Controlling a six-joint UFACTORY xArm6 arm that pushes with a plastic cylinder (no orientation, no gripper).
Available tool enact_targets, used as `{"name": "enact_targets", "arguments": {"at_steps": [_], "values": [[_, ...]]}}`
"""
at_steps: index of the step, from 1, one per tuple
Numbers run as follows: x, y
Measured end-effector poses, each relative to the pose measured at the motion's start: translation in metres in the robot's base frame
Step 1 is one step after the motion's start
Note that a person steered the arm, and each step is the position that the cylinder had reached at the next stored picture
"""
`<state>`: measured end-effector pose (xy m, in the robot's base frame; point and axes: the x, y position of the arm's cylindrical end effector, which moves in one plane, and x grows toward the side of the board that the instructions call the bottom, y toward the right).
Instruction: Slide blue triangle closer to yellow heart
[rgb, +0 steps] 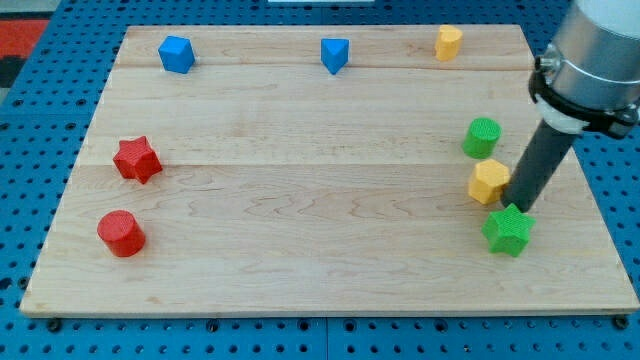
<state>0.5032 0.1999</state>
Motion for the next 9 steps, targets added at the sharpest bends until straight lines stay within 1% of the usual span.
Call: {"name": "enact_targets", "arguments": {"at_steps": [1, 2, 3, 4, 5, 6, 7, 8, 9], "values": [[-0.003, 0.008], [-0.02, 0.079], [-0.106, 0.078], [-0.174, 0.008], [-0.174, -0.107], [-0.158, -0.229], [-0.219, -0.252], [-0.256, -0.237], [-0.256, -0.237]]}}
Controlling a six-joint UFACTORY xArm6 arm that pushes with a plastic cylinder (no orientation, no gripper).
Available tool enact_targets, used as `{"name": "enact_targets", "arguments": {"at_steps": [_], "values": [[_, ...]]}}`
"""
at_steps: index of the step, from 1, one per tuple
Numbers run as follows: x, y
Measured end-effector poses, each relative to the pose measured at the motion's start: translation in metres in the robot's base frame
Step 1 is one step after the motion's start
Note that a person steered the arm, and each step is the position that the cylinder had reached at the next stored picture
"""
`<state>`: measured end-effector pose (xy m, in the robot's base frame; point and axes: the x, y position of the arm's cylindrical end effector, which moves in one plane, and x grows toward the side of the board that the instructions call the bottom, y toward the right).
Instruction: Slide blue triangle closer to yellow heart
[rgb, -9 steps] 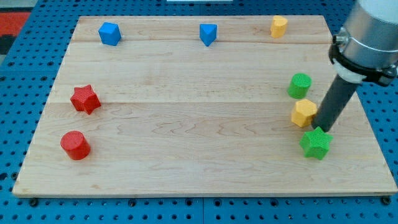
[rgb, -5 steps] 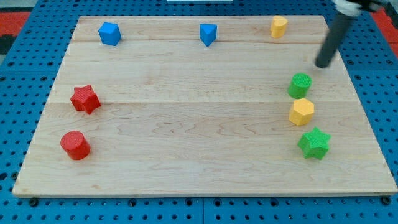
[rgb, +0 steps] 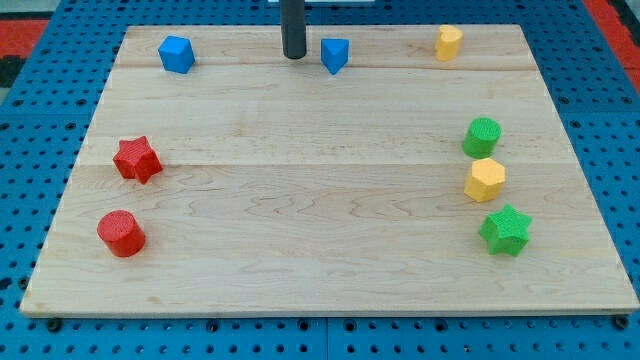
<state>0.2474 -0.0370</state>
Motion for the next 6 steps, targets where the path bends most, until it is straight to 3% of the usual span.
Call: {"name": "enact_targets", "arguments": {"at_steps": [2, 3, 4, 5, 6], "values": [[-0.012, 0.031], [0.003, 0.072], [0.046, 0.086], [0.05, 0.141], [0.039, 0.153]]}}
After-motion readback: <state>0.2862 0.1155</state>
